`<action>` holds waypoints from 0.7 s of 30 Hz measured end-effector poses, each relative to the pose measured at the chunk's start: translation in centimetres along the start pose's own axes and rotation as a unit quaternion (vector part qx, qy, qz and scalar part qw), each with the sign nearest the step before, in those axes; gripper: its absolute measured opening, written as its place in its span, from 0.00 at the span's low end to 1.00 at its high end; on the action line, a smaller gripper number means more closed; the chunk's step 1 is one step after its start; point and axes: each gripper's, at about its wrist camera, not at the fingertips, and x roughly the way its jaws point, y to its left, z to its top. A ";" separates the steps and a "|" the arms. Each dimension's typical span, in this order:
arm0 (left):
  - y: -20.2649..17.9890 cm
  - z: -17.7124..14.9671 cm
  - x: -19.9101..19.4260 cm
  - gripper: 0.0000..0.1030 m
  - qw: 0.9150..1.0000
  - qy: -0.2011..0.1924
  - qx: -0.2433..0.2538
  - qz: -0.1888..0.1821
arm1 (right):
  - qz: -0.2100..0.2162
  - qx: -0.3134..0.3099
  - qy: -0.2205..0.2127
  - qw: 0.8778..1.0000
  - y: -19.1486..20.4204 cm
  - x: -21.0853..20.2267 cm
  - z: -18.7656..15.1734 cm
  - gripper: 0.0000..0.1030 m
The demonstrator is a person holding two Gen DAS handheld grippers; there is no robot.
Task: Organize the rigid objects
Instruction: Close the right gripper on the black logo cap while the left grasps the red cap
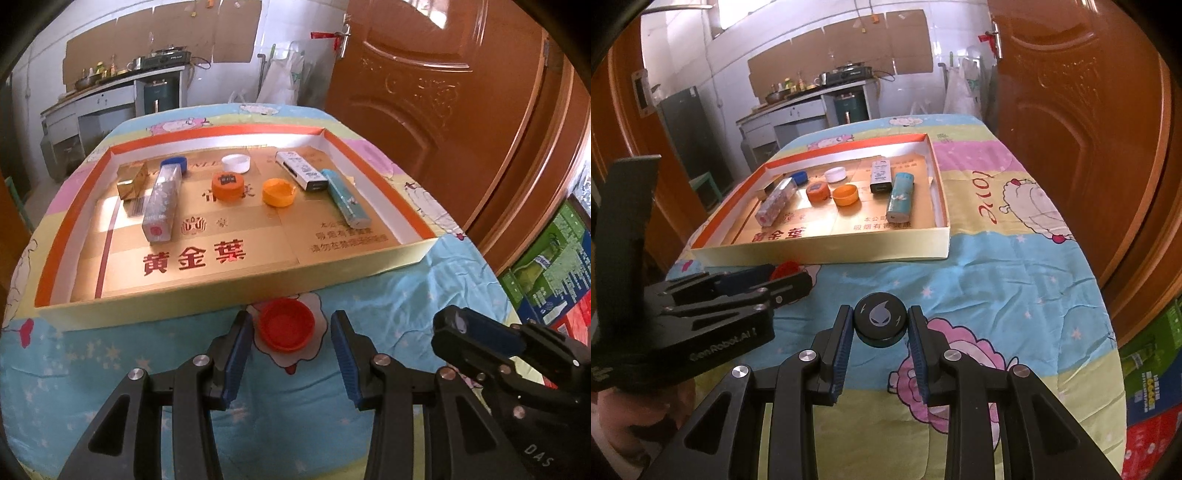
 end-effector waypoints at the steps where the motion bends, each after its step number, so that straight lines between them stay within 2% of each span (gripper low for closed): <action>1: 0.0 0.0 0.0 0.39 1.000 -0.003 0.002 0.004 | 0.001 0.000 0.001 1.000 0.0 0.1 0.0 0.30; 4: 0.1 0.0 0.1 0.30 1.000 -0.004 0.001 0.014 | 0.003 0.000 0.005 1.000 0.0 0.4 -0.1 0.30; 21: 1.0 -0.5 -2.5 0.29 1.000 -0.020 -0.009 0.011 | 0.010 -0.008 0.009 1.000 1.0 0.6 -0.4 0.30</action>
